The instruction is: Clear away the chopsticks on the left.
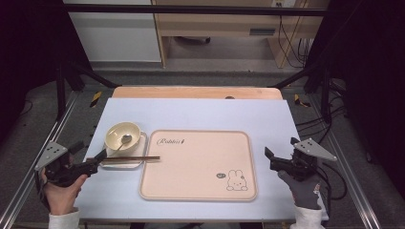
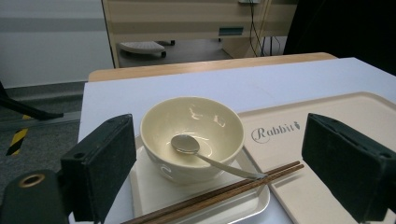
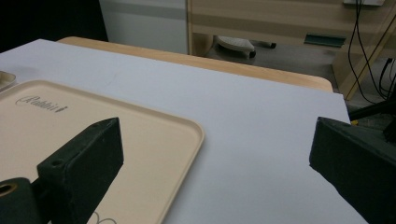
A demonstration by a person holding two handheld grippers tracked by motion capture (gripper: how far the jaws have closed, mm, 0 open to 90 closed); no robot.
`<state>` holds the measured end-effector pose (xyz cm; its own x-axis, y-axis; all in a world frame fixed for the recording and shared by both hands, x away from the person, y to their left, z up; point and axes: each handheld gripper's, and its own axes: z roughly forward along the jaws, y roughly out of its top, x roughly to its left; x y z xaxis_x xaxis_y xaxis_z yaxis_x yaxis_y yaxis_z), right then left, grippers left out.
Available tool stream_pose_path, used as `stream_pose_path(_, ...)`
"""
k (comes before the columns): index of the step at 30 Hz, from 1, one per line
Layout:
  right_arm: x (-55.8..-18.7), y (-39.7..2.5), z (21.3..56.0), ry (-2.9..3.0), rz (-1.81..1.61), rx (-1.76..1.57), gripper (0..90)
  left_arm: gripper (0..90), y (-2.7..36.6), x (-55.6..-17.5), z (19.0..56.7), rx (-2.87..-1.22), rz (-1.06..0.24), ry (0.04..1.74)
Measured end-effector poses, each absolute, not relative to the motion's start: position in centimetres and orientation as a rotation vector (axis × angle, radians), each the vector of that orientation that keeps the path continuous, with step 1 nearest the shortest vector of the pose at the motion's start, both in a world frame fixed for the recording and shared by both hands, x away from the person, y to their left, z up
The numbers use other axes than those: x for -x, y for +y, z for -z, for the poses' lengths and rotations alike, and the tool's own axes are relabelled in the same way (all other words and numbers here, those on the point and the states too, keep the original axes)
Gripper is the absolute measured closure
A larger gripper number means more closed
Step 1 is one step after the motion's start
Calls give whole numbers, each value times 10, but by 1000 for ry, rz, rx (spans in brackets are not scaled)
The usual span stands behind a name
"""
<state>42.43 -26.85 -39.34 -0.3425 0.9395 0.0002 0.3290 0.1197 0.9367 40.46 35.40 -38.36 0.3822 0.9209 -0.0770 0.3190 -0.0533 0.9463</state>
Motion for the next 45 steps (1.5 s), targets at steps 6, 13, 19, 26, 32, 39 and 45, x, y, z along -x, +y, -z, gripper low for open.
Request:
stream_pose_path(6,-422,-266,394,1772,-1206,-1232,32,103,371,-397,386,-1583,-699,1121)
stream_pose_path(13,-420,-267,393,1765,-1209,-1236,35,101,381,-391,389,-1607,-699,1124)
stream_pose_path(19,-417,-264,392,1774,-1212,-1221,35,97,385,-393,400,-1690,-660,1123)
stream_pose_path(26,-418,-259,393,1795,-1203,-1211,36,118,377,-407,420,-1815,-628,1154)
stream_pose_path(32,-419,-253,394,1813,-1192,-1196,37,192,365,-419,434,-1902,-645,1182)
stream_pose_path(39,-419,-251,395,1817,-1187,-1191,41,303,350,-431,444,-1962,-661,1181)
stream_pose_path(45,-420,-249,396,1822,-1186,-1187,45,396,340,-441,454,-2017,-648,1173)
